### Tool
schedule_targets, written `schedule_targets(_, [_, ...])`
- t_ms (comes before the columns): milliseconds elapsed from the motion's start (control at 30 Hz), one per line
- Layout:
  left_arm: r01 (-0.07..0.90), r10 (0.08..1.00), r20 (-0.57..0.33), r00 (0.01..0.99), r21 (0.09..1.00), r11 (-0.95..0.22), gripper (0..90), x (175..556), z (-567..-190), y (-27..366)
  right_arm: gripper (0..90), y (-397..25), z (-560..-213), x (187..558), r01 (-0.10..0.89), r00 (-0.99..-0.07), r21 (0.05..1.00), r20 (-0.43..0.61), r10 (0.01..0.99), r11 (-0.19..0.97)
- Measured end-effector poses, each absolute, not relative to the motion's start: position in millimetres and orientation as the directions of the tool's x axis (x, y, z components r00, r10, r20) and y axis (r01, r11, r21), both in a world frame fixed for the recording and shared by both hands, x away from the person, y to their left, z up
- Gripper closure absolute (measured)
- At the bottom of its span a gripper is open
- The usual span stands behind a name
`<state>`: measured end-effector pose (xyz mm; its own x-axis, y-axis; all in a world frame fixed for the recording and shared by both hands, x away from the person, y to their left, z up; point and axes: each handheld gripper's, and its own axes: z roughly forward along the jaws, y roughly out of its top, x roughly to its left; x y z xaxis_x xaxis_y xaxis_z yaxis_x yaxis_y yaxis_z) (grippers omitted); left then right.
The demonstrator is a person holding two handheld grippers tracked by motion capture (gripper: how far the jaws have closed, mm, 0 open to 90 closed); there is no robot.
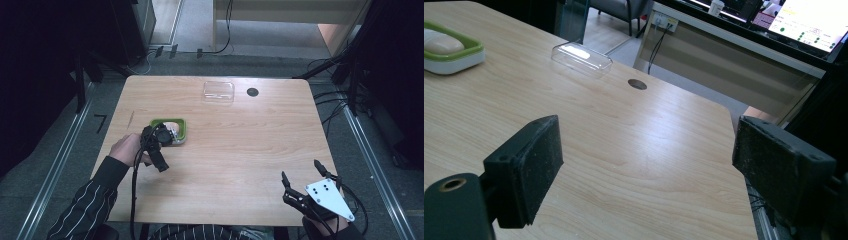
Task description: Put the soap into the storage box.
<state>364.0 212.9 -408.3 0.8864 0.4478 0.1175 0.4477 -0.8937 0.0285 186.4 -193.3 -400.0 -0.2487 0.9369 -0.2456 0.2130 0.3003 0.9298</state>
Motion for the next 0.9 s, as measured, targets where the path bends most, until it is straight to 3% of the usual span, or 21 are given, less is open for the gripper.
schedule_targets(600, [0.451,0.453,0.11,0.885,0.041,-0.892,0.0,328.5,-417.3,210.1,13.4,-194.4,-400.1,185.7,0.211,-0.243,0.933,-0.24,0.94,0.293])
schedule_targets(900, [0.451,0.452,0.104,0.886,0.035,-0.892,0.0,327.9,-419.9,211.6,13.4,-196.4,-400.5,186.5,0.21,-0.241,0.935,-0.235,0.942,0.287])
